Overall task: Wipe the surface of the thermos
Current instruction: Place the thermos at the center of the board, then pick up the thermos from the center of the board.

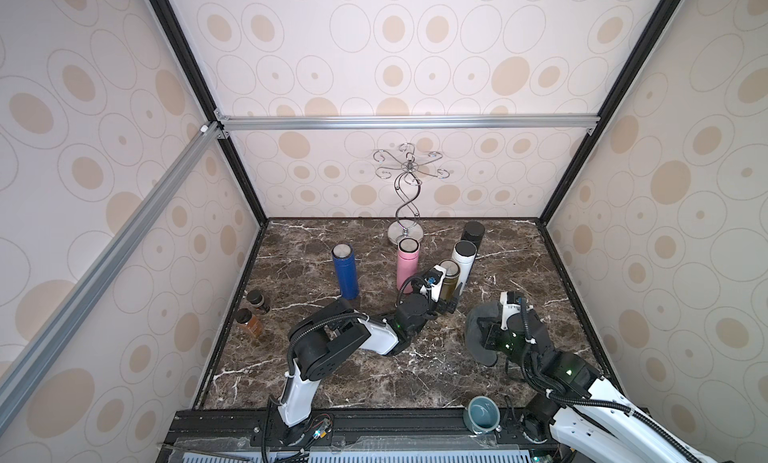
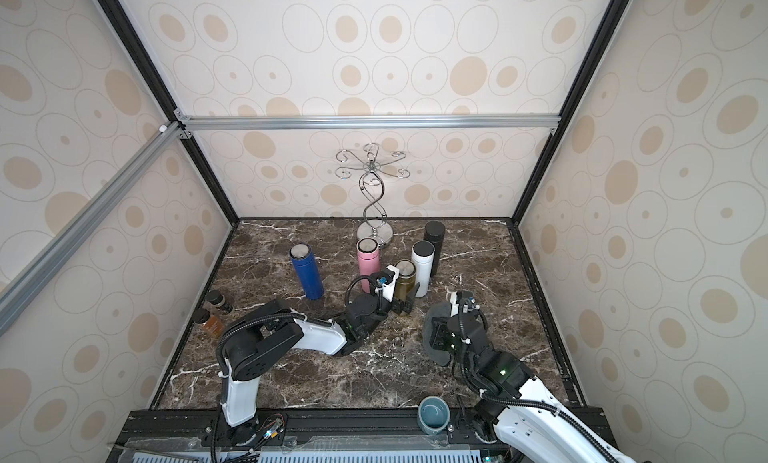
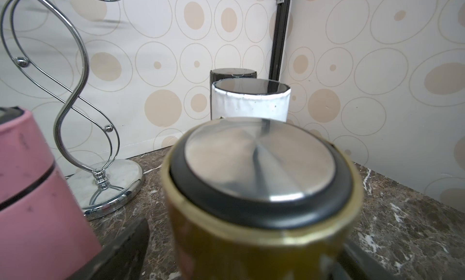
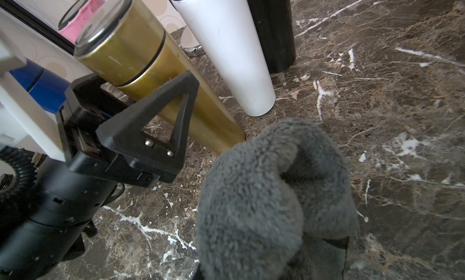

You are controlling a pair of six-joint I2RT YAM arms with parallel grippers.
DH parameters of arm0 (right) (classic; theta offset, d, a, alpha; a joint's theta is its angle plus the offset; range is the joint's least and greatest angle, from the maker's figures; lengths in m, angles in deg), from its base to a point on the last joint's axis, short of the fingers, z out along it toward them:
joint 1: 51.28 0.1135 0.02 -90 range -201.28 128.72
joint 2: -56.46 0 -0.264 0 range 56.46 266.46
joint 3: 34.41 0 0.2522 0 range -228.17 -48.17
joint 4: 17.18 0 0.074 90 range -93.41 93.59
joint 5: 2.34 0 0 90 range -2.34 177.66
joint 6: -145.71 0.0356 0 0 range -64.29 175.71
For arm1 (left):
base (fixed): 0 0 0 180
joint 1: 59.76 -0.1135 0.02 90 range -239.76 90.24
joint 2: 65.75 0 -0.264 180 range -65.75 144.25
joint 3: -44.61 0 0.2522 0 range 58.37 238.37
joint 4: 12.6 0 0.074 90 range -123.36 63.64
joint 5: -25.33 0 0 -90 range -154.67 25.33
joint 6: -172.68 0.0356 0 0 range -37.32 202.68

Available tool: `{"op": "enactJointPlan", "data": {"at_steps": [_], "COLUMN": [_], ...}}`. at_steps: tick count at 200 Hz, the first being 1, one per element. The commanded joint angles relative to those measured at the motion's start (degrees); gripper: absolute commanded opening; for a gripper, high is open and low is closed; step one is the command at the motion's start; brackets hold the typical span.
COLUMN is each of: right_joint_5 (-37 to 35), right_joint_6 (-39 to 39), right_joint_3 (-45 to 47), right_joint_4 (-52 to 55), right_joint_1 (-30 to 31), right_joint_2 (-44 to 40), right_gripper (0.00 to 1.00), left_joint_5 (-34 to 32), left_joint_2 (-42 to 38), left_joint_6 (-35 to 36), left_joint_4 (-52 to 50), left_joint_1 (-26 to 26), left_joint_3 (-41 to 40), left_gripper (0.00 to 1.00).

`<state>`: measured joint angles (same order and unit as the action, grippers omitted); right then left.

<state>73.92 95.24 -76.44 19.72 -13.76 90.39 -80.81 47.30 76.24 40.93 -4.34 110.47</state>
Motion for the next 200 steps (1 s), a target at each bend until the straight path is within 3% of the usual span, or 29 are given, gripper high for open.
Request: {"op": "enactJointPlan", "data": {"at_steps": [1, 102, 147, 182, 200], "right_joint_5": [-0.33, 0.56, 2.69, 5.56, 5.87], "right_joint_6": [-0.77, -1.74, -0.88, 0.19, 0.55], "right_joint_3": [-1.18, -2.45, -3.05, -2.33, -1.81], "right_joint_4": [0.04, -0.65, 1.43, 2.2, 1.42], "right_joint_1": [-0.28, -0.31, -0.28, -0.32, -0.31], "right_joint_2": [-0.61, 0.35, -0.85, -0.3, 0.46], "right_gripper": [0.0, 0.0, 0.0, 0.0, 0.0], "left_joint_5": [-1.52, -2.05, -8.02, -13.0, -15.18], "left_joint_2": [-3.37, -12.33, -22.39, -23.11, -20.99], "left_joint_6": [1.48, 1.45, 1.14, 5.66, 3.05], "left_joint_4": [2.1, -0.23, -6.56, -10.56, -16.17], "left_joint_1": [0.66, 1.75, 2.89, 2.46, 0.82], "left_joint_3": [-1.63, -11.57, -18.68, -16.62, -12.23], "left_gripper": [1.0, 1.0, 1.0, 1.0, 1.0]}}
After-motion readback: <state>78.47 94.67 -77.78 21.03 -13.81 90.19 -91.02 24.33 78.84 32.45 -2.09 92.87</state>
